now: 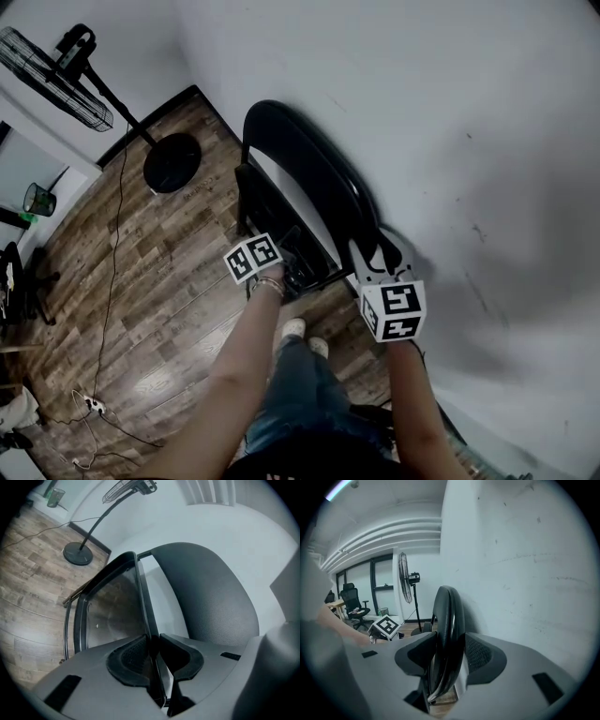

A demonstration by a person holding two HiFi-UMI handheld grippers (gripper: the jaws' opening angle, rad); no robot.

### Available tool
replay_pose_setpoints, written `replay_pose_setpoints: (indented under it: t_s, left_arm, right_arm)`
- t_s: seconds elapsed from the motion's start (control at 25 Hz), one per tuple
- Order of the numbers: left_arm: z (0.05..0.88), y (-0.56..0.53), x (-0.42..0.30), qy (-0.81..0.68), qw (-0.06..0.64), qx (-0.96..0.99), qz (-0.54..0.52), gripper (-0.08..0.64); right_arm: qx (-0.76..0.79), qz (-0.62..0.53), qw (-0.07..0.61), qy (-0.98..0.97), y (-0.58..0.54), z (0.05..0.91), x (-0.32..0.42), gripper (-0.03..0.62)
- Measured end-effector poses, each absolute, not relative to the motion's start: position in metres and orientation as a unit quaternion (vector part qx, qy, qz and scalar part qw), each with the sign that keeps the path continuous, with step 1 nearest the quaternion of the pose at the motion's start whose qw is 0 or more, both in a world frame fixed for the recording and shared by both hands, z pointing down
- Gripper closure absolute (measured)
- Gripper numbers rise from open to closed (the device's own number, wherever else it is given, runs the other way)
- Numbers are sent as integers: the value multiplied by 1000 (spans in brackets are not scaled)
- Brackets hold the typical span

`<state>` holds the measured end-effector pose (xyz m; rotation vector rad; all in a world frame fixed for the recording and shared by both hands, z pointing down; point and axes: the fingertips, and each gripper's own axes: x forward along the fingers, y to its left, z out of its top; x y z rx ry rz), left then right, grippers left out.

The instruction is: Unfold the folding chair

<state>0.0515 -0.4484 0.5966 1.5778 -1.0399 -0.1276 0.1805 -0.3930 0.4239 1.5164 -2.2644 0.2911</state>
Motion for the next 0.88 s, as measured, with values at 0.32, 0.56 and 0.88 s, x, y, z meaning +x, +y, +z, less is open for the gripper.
replay_pose_setpoints:
  t_s: [0.32, 0.56, 0.88]
  left_arm:
    - [591, -435, 30, -454, 578, 676, -51, 479]
    - [588, -417, 7, -461, 573, 674, -62, 476]
    - [585, -398, -18, -478, 569, 664, -72, 472]
  right_arm:
    - [507, 96, 190, -835, -377, 415, 156, 426]
    - [477, 70, 203, -852, -367, 411, 132, 425]
    - [446, 40, 218, -867, -357, 400, 99, 403]
